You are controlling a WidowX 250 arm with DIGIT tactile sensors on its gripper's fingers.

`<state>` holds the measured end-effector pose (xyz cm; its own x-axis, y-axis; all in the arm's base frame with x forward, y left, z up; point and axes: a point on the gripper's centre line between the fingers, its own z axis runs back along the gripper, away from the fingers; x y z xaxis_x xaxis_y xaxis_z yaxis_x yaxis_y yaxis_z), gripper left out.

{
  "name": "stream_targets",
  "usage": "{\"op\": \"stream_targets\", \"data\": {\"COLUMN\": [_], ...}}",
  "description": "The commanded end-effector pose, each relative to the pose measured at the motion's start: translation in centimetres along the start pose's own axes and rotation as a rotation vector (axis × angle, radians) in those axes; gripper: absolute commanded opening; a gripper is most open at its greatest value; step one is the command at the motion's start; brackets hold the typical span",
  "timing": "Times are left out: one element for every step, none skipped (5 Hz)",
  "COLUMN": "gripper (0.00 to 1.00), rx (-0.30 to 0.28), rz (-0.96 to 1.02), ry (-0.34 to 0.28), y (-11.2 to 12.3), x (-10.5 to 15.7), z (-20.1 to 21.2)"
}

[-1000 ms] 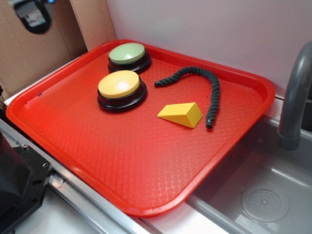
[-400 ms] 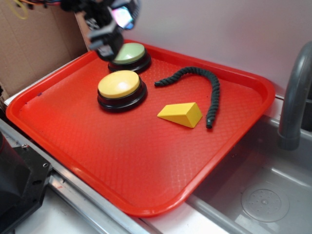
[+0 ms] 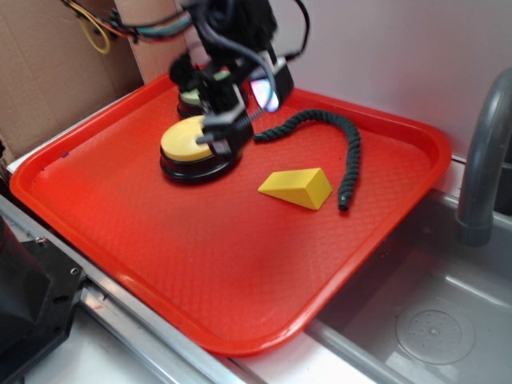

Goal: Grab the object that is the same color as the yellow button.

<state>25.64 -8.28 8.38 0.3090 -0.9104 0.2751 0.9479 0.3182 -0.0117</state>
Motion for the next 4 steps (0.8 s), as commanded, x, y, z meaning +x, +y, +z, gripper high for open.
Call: {"op": "stream_targets", "data": {"gripper": [1.00,1.00,1.00,1.00], "rx": [0.013,-0.003,-0.025,-0.028], "rz": [-0.068,-0.063,-0.060,-0.064], "ry": [-0.022,-0.006,0.008,0.013], "y": [0.9,1.2,1.3,1.1], "x": [2.2,2.3,2.4,2.5], "z": [-2.7,-3.9,-5.3,-5.8]}}
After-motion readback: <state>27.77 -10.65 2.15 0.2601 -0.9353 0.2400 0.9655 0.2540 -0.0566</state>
